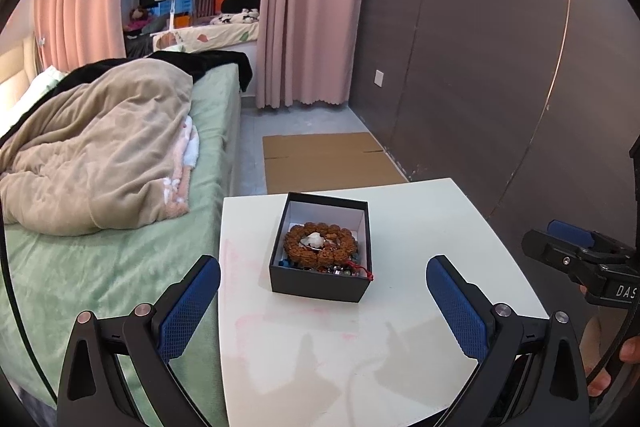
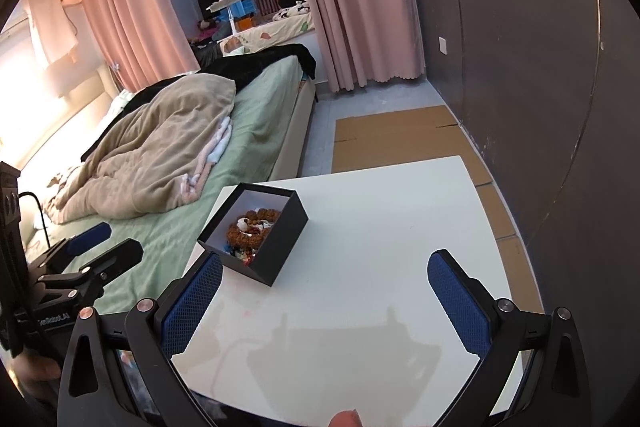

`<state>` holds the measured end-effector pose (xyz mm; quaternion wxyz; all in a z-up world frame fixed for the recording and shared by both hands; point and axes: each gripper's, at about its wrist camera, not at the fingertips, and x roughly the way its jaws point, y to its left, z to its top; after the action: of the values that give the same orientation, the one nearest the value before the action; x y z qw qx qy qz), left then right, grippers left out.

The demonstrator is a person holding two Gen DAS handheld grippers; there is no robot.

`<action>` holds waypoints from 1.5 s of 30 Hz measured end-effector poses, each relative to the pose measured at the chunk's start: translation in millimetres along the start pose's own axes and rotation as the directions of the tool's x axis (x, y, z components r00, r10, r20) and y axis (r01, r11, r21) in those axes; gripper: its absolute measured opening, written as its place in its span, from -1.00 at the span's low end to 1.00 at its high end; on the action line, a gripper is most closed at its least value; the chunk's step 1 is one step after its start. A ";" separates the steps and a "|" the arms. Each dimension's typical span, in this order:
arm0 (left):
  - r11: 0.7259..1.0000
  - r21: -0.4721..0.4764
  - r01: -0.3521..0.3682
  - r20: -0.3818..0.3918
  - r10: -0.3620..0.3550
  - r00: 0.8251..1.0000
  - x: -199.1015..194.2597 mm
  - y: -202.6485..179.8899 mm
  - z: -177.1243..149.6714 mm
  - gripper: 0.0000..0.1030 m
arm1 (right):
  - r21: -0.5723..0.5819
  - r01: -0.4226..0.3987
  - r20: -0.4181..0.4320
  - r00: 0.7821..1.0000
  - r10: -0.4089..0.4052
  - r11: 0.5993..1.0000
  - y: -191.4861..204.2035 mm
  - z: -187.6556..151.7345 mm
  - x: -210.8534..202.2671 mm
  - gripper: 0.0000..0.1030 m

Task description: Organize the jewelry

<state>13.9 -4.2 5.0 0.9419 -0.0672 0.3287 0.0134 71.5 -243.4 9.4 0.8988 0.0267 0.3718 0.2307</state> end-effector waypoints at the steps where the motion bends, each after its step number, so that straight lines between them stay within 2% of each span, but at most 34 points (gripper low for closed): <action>1: 1.000 0.000 0.001 0.000 -0.001 1.000 0.0 0.0 0.0 0.99 | 0.000 0.001 0.001 1.000 -0.001 1.000 0.2 -0.1 0.2 1.00; 45: 1.000 0.007 -0.001 0.017 0.001 1.000 -3.0 -0.8 -0.4 0.99 | 0.004 0.005 -0.004 1.000 -0.005 1.000 -3.8 -4.9 -3.2 1.00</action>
<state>11.3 -5.0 6.6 0.9449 -0.0637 0.3209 0.0131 67.7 -248.8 7.1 0.8985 0.0272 0.3741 0.2279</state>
